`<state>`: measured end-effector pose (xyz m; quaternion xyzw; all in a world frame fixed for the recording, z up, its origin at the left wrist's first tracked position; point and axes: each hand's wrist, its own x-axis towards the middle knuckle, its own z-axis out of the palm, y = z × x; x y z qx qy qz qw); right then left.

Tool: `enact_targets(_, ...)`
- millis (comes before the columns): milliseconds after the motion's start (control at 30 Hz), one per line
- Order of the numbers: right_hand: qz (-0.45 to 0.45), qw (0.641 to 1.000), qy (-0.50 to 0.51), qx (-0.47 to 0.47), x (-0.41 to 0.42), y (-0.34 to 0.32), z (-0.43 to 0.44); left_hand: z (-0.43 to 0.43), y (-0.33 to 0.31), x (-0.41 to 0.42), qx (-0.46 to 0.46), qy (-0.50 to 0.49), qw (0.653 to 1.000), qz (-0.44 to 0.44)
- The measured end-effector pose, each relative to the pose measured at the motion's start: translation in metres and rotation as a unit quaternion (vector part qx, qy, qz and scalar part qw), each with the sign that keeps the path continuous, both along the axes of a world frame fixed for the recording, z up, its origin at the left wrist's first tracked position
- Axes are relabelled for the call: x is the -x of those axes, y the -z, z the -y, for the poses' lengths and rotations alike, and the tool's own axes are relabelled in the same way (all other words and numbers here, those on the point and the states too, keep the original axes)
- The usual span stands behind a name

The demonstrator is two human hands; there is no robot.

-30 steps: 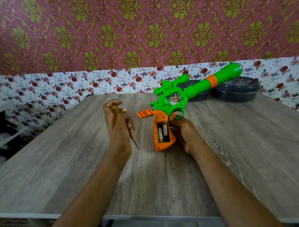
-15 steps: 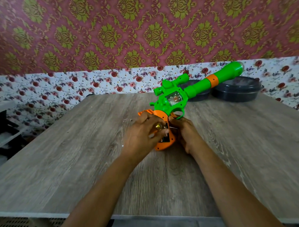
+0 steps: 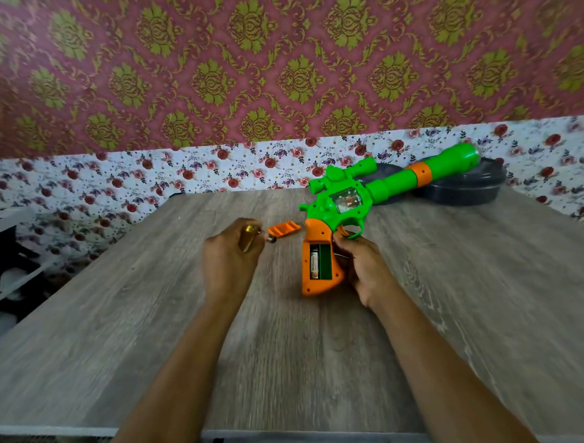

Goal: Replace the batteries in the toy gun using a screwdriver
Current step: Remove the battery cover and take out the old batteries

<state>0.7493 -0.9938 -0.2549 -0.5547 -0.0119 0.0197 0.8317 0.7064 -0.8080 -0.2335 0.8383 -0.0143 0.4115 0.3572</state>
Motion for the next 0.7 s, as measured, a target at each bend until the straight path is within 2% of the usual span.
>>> enact_targets(100, -0.008, 1.0, -0.001, 0.002, -0.001, 0.001, 0.0, -0.002, 0.001, -0.013, -0.068, -0.034, 0.994, -0.08)
enact_targets(300, -0.006, 1.0, -0.002, 0.02, -0.002, 0.004, 0.0, 0.002, 0.004, -0.035, -0.186, -0.059, 0.971, -0.139)
enact_targets(467, -0.004, 1.0, -0.005, 0.022, -0.005, 0.006, 0.0, 0.0, 0.016, -0.046, -0.197, -0.061, 0.956, -0.207)
enact_targets(700, -0.012, 0.999, 0.013, 0.049, -0.005, 0.007, 0.0, -0.003, 0.017, -0.048, -0.18, -0.072, 0.954, -0.23)
